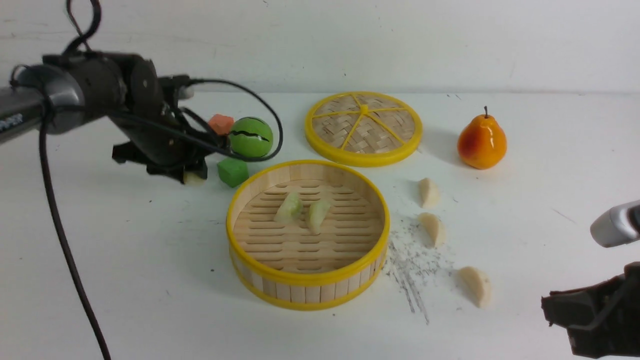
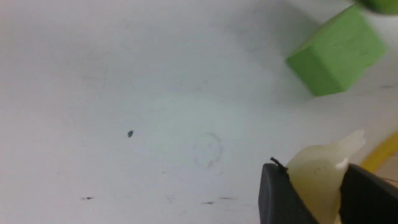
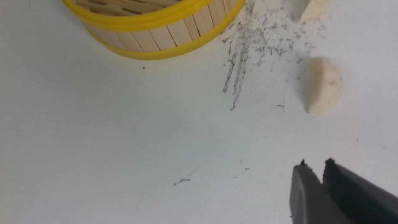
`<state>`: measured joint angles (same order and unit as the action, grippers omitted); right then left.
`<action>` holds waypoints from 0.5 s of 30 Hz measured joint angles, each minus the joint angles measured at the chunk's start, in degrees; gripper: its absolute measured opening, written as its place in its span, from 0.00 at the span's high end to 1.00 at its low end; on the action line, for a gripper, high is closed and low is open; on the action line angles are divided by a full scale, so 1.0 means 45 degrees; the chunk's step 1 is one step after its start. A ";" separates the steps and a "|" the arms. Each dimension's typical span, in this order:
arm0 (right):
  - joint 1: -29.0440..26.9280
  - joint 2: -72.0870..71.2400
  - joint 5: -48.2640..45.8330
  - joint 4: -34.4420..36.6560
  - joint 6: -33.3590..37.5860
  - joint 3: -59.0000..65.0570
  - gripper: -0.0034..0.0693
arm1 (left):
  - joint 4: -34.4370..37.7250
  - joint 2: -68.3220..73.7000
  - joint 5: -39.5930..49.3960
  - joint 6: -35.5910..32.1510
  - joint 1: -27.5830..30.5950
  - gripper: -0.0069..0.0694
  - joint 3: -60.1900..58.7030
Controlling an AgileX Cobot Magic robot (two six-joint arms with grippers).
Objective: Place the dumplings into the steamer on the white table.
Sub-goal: 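Place the dumpling into the bamboo steamer basket with the left gripper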
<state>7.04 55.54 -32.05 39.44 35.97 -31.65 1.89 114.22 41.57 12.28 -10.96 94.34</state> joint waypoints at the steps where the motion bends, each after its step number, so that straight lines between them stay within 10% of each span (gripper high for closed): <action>1: 0.0000 0.0000 0.0000 0.0000 0.0000 0.0000 0.83 | 0.0170 -0.0373 0.0167 -0.0202 -0.0255 0.60 0.0101; 15: 0.0000 0.0000 0.0011 0.0000 0.0000 0.0000 0.83 | 0.1116 0.1325 -0.1318 -0.1590 -0.4618 0.60 0.0334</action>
<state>7.04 55.54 -32.00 39.44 35.97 -31.65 6.91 120.18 35.64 5.13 -31.74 95.84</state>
